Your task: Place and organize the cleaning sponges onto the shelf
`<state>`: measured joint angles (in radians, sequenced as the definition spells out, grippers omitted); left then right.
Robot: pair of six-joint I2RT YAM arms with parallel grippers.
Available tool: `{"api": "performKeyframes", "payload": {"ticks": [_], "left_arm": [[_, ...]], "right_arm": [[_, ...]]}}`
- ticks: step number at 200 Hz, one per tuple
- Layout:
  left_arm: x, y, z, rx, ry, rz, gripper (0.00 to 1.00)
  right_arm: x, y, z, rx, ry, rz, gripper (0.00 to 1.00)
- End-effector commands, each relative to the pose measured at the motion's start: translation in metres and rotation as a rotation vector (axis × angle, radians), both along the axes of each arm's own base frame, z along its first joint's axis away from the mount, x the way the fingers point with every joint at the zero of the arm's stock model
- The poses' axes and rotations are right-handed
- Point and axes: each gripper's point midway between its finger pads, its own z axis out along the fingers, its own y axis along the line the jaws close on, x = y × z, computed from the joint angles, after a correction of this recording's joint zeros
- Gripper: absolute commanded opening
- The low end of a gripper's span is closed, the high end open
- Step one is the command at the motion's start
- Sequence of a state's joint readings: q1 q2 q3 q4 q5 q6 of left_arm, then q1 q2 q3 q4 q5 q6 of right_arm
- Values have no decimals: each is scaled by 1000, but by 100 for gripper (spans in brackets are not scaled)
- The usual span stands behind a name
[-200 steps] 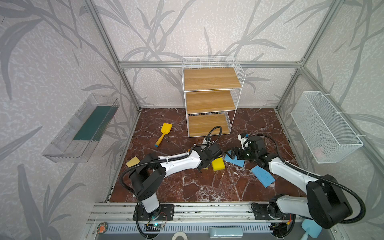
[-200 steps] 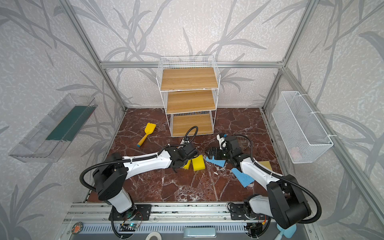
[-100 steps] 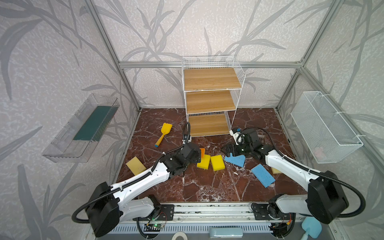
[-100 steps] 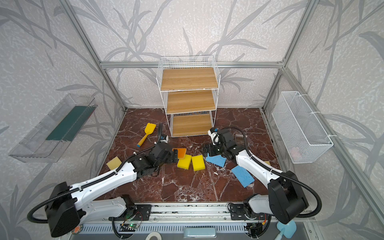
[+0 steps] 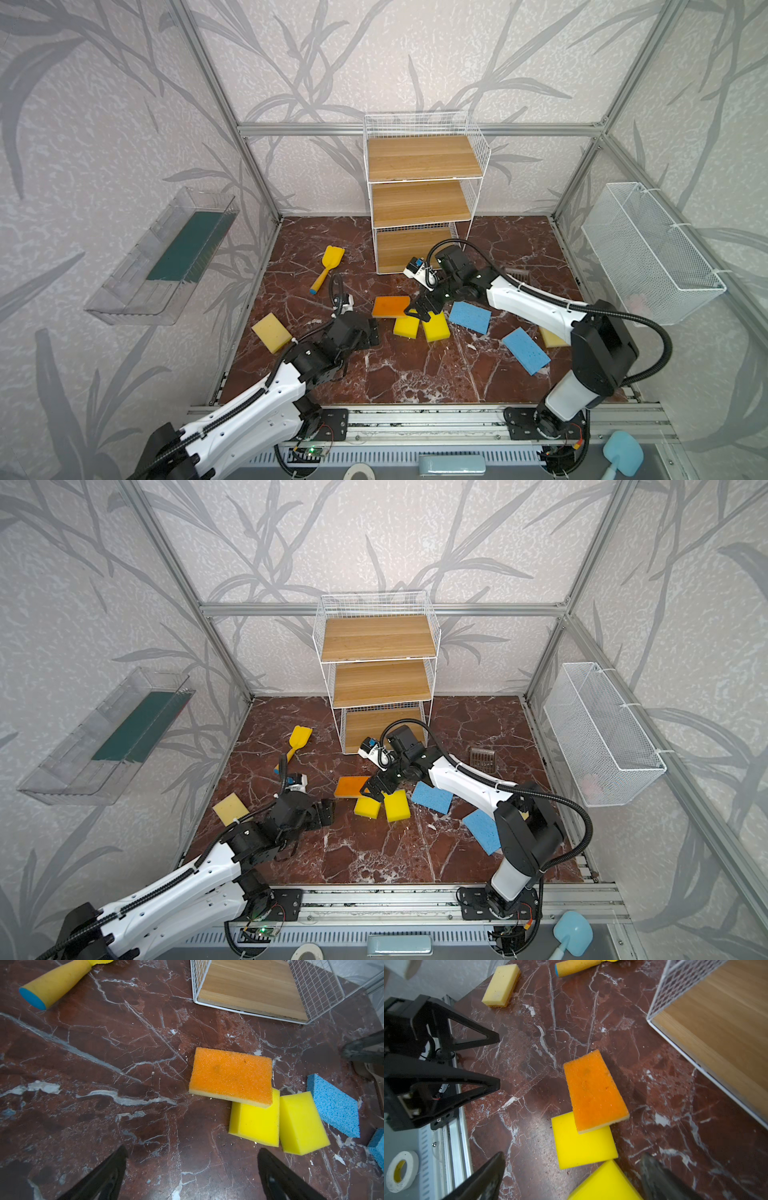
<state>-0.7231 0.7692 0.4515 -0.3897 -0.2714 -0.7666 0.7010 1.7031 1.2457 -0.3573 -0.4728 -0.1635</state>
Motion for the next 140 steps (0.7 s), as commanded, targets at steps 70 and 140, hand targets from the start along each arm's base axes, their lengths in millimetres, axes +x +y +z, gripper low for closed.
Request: {"api": "performKeyframes", "payload": {"ticks": [70, 140], "left_arm": [[-19, 16, -10, -46, 21, 34, 99], [-18, 12, -17, -51, 33, 26, 99]], "right_arm": [[13, 28, -42, -127, -27, 171, 99], [20, 34, -66, -200, -44, 176, 100]]}}
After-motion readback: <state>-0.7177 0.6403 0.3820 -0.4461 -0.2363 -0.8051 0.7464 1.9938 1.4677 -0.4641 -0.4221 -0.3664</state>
